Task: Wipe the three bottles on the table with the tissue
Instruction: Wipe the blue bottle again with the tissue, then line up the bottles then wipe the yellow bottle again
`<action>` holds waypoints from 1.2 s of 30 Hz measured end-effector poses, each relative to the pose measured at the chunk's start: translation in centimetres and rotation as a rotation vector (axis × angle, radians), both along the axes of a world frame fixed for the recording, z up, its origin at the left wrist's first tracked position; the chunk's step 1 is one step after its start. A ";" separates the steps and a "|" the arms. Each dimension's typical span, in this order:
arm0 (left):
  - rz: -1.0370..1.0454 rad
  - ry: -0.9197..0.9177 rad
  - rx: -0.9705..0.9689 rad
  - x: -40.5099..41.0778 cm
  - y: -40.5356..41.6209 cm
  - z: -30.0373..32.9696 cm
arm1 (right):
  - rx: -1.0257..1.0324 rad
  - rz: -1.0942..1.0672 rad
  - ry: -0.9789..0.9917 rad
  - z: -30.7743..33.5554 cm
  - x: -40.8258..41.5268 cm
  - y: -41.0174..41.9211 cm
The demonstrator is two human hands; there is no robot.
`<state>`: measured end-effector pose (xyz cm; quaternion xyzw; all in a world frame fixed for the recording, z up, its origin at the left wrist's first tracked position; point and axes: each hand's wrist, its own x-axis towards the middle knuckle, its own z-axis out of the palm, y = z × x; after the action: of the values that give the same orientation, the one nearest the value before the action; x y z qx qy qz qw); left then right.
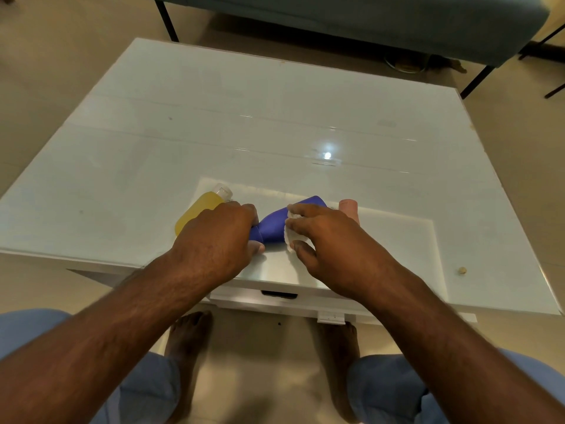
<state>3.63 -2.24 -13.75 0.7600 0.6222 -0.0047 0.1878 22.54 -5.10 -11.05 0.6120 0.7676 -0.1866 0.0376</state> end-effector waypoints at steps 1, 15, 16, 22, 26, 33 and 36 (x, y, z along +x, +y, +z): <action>-0.002 -0.004 -0.004 0.0 0.0 0.0 | -0.011 -0.020 0.009 0.0 0.0 0.1; -0.021 -0.030 -0.007 0.1 0.0 0.7 | 0.061 -0.087 0.021 0.4 0.7 0.6; -0.027 -0.023 0.000 0.1 0.1 0.8 | 0.055 -0.117 -0.001 0.6 1.2 0.9; -0.009 -0.049 0.147 -0.9 1.5 0.9 | 0.087 -0.105 -0.032 0.5 0.7 -0.5; 0.040 -0.177 0.152 -0.3 2.3 0.5 | -0.011 -0.156 -0.003 1.6 0.2 -0.8; 0.118 -0.302 0.211 0.6 1.9 -0.4 | -0.051 -0.151 0.041 2.9 -0.6 -2.1; 0.104 -0.321 0.222 0.1 1.9 0.9 | 0.018 -0.273 0.201 3.5 0.9 -1.6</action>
<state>3.71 -0.39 -12.88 0.7338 0.6194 0.1949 0.1998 23.42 -6.70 -7.54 0.6893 0.6788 -0.2432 -0.0706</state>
